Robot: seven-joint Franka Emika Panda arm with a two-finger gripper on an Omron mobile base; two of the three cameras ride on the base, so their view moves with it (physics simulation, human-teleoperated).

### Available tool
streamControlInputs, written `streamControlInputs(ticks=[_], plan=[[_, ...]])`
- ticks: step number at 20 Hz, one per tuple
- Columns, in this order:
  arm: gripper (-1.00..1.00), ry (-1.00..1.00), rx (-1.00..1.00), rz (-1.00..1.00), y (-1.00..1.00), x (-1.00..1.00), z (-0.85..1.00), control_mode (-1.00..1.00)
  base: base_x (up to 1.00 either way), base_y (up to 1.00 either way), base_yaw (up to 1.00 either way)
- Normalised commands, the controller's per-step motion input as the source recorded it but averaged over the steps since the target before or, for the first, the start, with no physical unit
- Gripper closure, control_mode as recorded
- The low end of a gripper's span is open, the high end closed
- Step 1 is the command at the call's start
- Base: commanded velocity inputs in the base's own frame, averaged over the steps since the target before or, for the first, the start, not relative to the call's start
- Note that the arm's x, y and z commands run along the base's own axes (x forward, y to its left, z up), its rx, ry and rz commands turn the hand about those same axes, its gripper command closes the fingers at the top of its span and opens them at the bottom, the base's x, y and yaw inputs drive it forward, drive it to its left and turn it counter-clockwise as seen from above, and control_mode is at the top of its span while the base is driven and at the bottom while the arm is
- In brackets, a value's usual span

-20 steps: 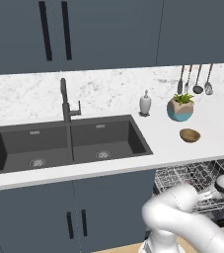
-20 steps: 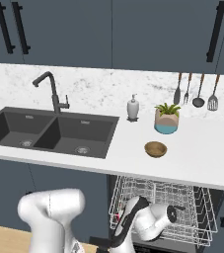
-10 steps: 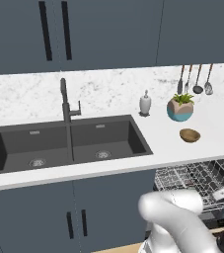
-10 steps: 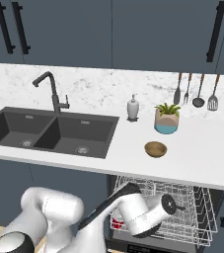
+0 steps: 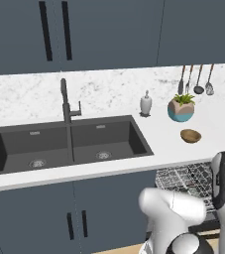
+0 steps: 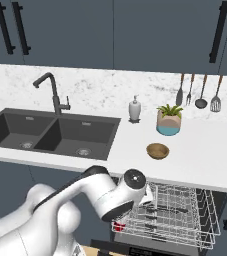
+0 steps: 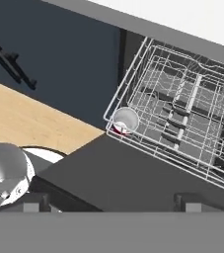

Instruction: Pick up the cup and bowl from the counter, place them in the dishwasher, and close the dishwasher door.

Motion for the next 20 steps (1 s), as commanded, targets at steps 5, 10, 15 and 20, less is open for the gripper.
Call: streamControlInputs(ticks=[5,10,15,20], plan=[[-1.00,0.08,-0.29,0.12,0.18,0.21,0.62,-1.00,0.00,0.00,0.00],[-1.00,0.13,-0.19,0.01,0.00,0.54,0.52,-1.00,0.00,0.00,0.00],[-1.00,0.02,-0.19,-0.12,0.05,0.59,0.22,-1.00,0.00,0.00,0.00],[-1.00,-0.01,-0.04,-0.19,0.00,0.59,0.00,-1.00,0.00,0.00,0.00]])
